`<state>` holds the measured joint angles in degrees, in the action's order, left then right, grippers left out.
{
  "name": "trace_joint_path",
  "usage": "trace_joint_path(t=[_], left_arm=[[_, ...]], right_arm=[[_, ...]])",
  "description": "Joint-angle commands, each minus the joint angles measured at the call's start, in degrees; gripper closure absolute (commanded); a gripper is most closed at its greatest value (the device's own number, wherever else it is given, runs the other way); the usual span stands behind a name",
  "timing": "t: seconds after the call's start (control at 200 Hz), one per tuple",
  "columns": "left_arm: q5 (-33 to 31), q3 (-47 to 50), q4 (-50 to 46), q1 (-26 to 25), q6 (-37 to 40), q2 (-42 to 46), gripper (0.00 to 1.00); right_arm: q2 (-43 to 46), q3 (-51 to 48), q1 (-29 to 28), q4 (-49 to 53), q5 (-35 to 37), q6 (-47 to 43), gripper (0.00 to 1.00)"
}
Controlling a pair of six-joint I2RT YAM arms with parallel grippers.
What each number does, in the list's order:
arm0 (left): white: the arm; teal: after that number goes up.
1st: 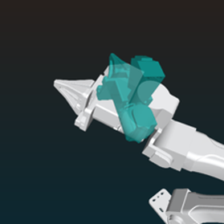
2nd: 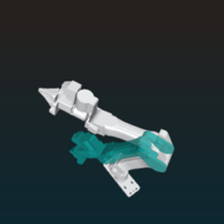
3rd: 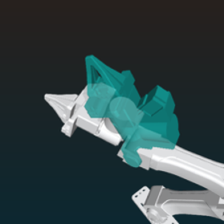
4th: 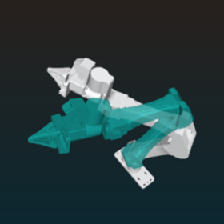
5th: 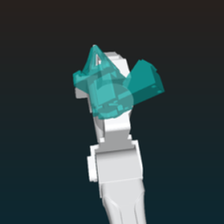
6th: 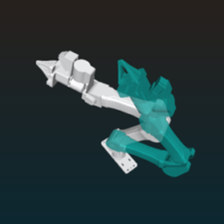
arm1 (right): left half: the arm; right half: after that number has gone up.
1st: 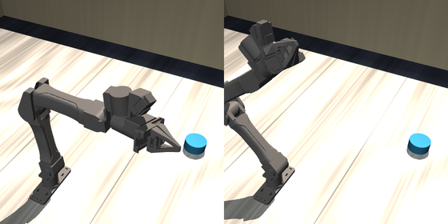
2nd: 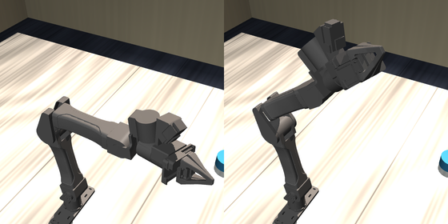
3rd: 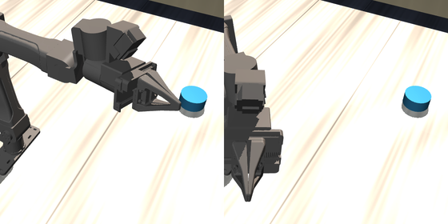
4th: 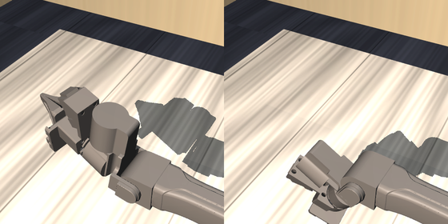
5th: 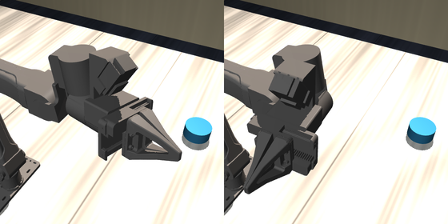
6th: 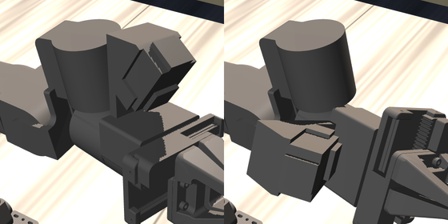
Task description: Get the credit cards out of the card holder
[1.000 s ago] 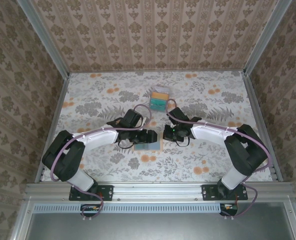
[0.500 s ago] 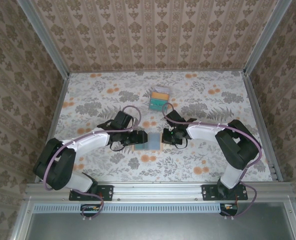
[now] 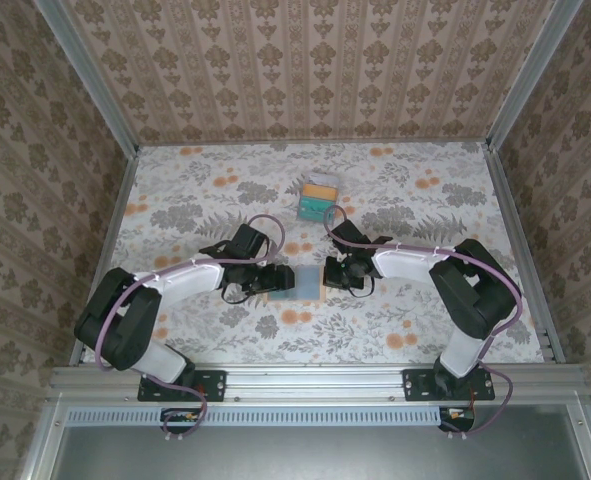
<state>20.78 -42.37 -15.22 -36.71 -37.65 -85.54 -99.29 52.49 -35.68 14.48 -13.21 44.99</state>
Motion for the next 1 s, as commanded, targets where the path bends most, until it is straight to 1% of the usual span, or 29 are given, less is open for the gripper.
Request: trace_joint_path(t=[0.0, 0.405, 0.51, 0.82, 0.875, 0.92, 0.945, 0.995], left_arm=[[0.35, 0.45, -0.44, -0.52, 1.43, -1.07, 0.27], [2.84, -1.66, 3.2, -3.22, 0.12, -2.97, 0.27], [3.3, -2.07, 3.78, -3.39, -0.05, -2.68, 0.23], [5.15, -3.03, 5.65, -3.89, -0.36, -3.81, 0.18], [4.94, -3.31, 5.44, -4.03, -0.29, -3.68, 0.16], [4.53, -3.65, 4.81, -4.14, -0.15, -3.35, 0.13], [4.29, -3.83, 4.48, -4.16, -0.07, -3.1, 0.1], [3.95, -4.01, 3.88, -4.16, 0.12, -2.64, 0.0]], right_arm=[[-1.92, 0.85, -0.97, -0.01, -1.29, -0.34, 0.91], [-2.36, 1.04, -1.76, -0.24, -1.39, 0.01, 0.91], [-2.14, 0.9, -1.74, -0.24, -1.28, 0.05, 0.91], [-2.02, 0.73, -1.75, -0.24, -1.19, 0.27, 0.91], [-1.81, 0.66, -1.72, -0.24, -1.03, 0.25, 0.91], [-1.66, 0.64, -1.76, -0.13, -0.87, 0.34, 0.91], [-1.44, 0.54, -1.74, 0.02, -0.7, 0.28, 0.9], [-0.83, 0.4, -1.72, 0.24, -0.05, 0.36, 0.89]])
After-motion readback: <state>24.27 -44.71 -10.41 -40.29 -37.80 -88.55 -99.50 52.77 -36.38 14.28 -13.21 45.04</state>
